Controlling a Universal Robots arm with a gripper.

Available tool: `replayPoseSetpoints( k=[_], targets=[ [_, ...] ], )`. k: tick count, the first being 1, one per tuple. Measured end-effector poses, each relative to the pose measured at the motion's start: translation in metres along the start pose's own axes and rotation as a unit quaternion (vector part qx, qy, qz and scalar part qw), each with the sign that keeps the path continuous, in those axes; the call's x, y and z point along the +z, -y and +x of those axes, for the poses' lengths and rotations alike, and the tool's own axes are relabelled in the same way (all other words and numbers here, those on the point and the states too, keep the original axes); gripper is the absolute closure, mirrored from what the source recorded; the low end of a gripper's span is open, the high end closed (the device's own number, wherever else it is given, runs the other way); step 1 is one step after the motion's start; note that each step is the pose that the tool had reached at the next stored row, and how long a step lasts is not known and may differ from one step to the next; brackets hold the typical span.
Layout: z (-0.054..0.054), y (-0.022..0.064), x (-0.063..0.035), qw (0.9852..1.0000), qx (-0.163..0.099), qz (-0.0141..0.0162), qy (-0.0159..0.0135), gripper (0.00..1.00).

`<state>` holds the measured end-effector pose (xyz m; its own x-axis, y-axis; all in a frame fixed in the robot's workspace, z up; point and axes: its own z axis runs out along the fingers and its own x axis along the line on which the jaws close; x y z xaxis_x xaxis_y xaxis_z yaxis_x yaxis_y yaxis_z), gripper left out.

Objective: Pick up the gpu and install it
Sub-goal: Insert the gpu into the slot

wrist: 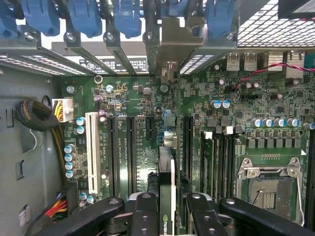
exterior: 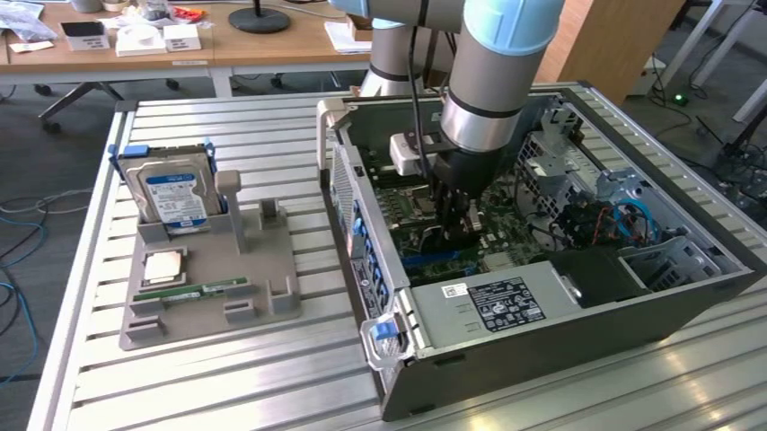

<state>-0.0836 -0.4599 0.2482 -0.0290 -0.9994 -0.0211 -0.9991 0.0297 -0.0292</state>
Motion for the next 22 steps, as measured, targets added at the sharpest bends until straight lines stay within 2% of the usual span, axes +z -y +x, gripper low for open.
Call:
replayPoseSetpoints(
  k=[22],
  targets=[
    [0.0001,-0.0006,0.0037,1.0000,0.000,0.0000,0.0000,0.73]
  ],
)
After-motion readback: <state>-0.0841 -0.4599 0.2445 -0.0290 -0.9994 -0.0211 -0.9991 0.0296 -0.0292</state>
